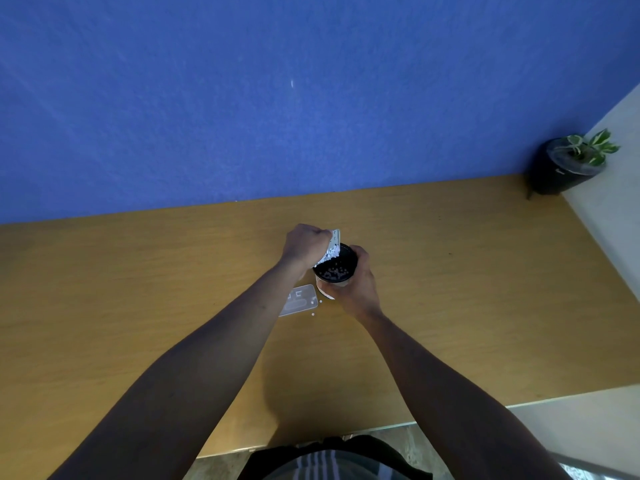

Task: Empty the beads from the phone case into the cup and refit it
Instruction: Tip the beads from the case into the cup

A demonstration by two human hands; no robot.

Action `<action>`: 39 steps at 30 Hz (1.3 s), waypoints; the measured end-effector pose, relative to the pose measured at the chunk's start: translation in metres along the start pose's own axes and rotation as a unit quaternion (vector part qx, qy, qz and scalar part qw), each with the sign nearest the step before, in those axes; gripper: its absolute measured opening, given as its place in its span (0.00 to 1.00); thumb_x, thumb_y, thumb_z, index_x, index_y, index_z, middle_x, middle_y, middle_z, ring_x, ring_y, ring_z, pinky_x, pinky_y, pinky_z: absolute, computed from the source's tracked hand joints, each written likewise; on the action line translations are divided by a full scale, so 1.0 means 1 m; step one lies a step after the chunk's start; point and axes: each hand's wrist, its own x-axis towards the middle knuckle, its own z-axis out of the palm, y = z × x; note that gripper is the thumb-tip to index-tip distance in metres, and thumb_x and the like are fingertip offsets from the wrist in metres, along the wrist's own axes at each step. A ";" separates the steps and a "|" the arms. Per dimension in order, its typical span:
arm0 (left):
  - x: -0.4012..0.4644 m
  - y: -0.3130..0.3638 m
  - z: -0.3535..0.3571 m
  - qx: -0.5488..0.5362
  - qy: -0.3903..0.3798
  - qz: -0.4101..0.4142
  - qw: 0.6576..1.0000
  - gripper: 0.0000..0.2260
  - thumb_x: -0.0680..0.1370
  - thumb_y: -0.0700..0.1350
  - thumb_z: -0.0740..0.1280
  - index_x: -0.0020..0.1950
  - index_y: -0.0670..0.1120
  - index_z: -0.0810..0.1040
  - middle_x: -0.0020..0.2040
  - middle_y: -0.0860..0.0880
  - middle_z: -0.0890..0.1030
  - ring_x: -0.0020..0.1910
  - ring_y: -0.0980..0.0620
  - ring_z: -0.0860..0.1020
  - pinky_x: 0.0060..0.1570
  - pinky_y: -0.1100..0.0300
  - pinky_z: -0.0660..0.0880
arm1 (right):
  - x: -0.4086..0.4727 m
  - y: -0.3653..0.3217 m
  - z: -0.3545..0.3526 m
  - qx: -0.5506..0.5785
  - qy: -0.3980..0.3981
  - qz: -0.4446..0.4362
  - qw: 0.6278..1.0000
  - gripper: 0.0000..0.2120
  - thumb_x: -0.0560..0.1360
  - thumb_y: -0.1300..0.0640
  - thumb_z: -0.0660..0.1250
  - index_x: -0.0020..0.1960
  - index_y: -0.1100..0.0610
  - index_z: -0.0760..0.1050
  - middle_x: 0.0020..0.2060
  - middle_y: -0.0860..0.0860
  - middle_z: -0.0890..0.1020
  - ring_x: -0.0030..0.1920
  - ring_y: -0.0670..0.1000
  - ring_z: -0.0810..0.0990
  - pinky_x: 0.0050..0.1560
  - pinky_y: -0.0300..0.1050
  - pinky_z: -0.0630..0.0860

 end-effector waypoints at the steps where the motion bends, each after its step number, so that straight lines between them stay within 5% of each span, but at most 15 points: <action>1: -0.001 0.001 0.000 0.006 0.001 0.001 1.000 0.08 0.76 0.47 0.65 0.39 0.46 0.73 0.31 0.54 0.67 0.30 0.57 0.64 0.43 0.57 0.65 | 0.000 0.000 0.000 -0.001 0.000 0.000 1.000 0.42 0.62 0.51 0.79 0.68 0.47 0.60 0.60 0.47 0.77 0.58 0.48 0.78 0.52 0.43 0.77; 5: -0.003 0.002 -0.001 0.037 0.004 0.011 0.999 0.15 0.75 0.47 0.65 0.33 0.38 0.76 0.29 0.47 0.70 0.29 0.49 0.67 0.35 0.57 0.64 | 0.000 0.000 0.001 -0.003 0.002 0.002 1.000 0.41 0.61 0.50 0.79 0.67 0.47 0.60 0.59 0.46 0.78 0.58 0.47 0.78 0.51 0.43 0.78; 9: -0.009 0.005 0.001 0.092 0.005 0.056 0.994 0.23 0.77 0.45 0.63 0.23 0.44 0.61 0.23 0.48 0.62 0.22 0.50 0.60 0.28 0.61 0.58 | 0.001 -0.002 0.002 0.001 0.002 0.010 1.000 0.42 0.61 0.49 0.79 0.68 0.46 0.59 0.59 0.46 0.77 0.58 0.47 0.78 0.52 0.44 0.79; 14: -0.013 0.004 0.005 0.114 0.006 0.075 0.991 0.22 0.76 0.46 0.62 0.22 0.46 0.65 0.32 0.38 0.70 0.34 0.34 0.71 0.29 0.55 0.67 | 0.003 -0.003 0.004 0.005 0.001 0.010 1.000 0.42 0.61 0.50 0.79 0.69 0.47 0.60 0.59 0.46 0.77 0.57 0.47 0.78 0.49 0.40 0.77; 16: -0.016 0.003 0.007 0.125 0.004 0.080 0.989 0.19 0.76 0.46 0.62 0.25 0.46 0.66 0.40 0.32 0.72 0.35 0.35 0.75 0.30 0.53 0.69 | 0.003 -0.003 0.005 0.003 0.001 0.009 1.000 0.43 0.61 0.49 0.79 0.69 0.48 0.59 0.59 0.47 0.77 0.57 0.47 0.78 0.50 0.42 0.78; 20: -0.021 0.002 0.011 0.182 0.005 0.092 0.979 0.15 0.79 0.50 0.61 0.36 0.42 0.73 0.53 0.40 0.69 0.43 0.41 0.78 0.37 0.54 0.73 | 0.003 -0.005 0.007 -0.002 0.000 0.004 1.000 0.42 0.62 0.50 0.79 0.68 0.48 0.59 0.57 0.47 0.78 0.55 0.47 0.80 0.48 0.42 0.79; 29: -0.023 0.007 0.012 0.252 0.020 0.102 0.962 0.17 0.78 0.50 0.61 0.52 0.37 0.78 0.57 0.41 0.69 0.53 0.41 0.76 0.48 0.46 0.79 | 0.000 -0.005 0.009 0.001 0.001 0.001 1.000 0.43 0.61 0.49 0.79 0.68 0.47 0.59 0.58 0.47 0.79 0.55 0.47 0.80 0.50 0.43 0.80; 39: -0.025 0.009 0.011 0.273 0.046 0.154 0.948 0.19 0.78 0.52 0.64 0.55 0.36 0.76 0.55 0.42 0.71 0.52 0.44 0.77 0.45 0.51 0.78 | -0.002 -0.007 0.006 0.006 0.001 0.002 1.000 0.42 0.62 0.50 0.79 0.68 0.47 0.59 0.57 0.47 0.78 0.55 0.47 0.80 0.49 0.43 0.80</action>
